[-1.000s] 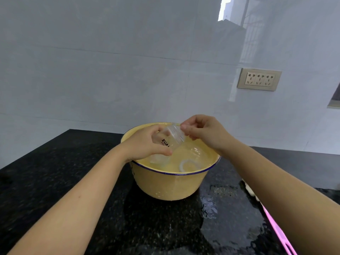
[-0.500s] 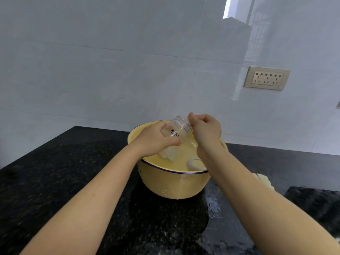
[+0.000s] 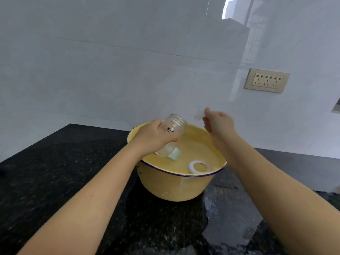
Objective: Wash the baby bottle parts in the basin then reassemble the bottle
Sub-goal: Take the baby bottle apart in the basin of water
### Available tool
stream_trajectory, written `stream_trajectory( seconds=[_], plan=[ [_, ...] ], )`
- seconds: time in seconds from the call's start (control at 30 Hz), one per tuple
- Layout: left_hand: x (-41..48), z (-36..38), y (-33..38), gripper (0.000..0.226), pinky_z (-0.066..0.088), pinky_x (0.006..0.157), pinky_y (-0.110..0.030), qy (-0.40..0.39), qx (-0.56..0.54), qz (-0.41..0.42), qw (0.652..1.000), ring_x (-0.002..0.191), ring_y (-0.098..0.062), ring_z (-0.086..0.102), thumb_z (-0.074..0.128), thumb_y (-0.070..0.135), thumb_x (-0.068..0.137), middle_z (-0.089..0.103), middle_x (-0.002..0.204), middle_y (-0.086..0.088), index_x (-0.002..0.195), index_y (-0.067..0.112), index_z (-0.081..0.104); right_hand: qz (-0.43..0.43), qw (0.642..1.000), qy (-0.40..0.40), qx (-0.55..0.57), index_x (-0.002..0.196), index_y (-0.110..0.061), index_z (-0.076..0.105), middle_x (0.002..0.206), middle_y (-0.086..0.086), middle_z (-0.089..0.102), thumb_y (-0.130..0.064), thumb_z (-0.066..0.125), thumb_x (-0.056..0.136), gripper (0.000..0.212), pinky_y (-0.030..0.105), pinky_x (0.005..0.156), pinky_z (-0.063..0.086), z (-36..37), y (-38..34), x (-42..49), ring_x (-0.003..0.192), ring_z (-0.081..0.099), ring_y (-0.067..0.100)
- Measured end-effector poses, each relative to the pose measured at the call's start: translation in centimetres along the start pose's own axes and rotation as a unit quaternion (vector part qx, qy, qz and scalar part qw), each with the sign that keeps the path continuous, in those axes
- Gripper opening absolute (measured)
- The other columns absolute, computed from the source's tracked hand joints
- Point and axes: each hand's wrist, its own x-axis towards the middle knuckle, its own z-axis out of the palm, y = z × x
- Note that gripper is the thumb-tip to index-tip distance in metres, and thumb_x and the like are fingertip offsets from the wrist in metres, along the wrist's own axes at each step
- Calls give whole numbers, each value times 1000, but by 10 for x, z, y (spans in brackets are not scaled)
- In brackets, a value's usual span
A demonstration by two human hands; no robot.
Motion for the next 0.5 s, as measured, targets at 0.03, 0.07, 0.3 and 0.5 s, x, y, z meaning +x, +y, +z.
stream_trajectory(
  seconds=[0.03, 0.07, 0.3, 0.5],
  plan=[
    [0, 0, 1, 36, 45, 59, -24, -2, -3, -1, 1000, 81, -7, 57, 70, 35, 75, 52, 93, 16, 105, 25, 53, 14, 999, -44, 14, 70, -11, 52, 60, 3, 56, -16, 63, 88, 22, 23, 55, 40, -5, 3, 1, 55, 48, 13],
    [0, 0, 1, 36, 45, 58, -24, -4, -2, -1, 1000, 81, -9, 58, 70, 35, 75, 54, 93, 13, 104, 24, 53, 28, 996, -80, 21, 70, -11, 51, 54, 1, 55, -13, 65, 87, 22, 23, 56, 41, -10, 5, 1, 55, 49, 14],
    [1, 0, -1, 33, 49, 64, -28, -22, 28, 0, 999, 87, -14, 63, 71, 38, 73, 62, 100, 5, 99, 25, 56, 71, 960, -225, -154, 70, -7, 50, 69, 13, 60, 6, 63, 81, 22, 20, 54, 56, -34, 5, -7, 60, 65, 16],
    [1, 0, -2, 51, 56, 78, -37, -59, 69, -17, 996, 94, -16, 63, 72, 46, 63, 61, 110, 8, 107, 25, 57, -52, 872, -238, -424, 87, -12, 54, 71, 6, 62, -1, 59, 81, 14, 33, 73, 59, -28, 9, -20, 65, 68, 22]
  ],
)
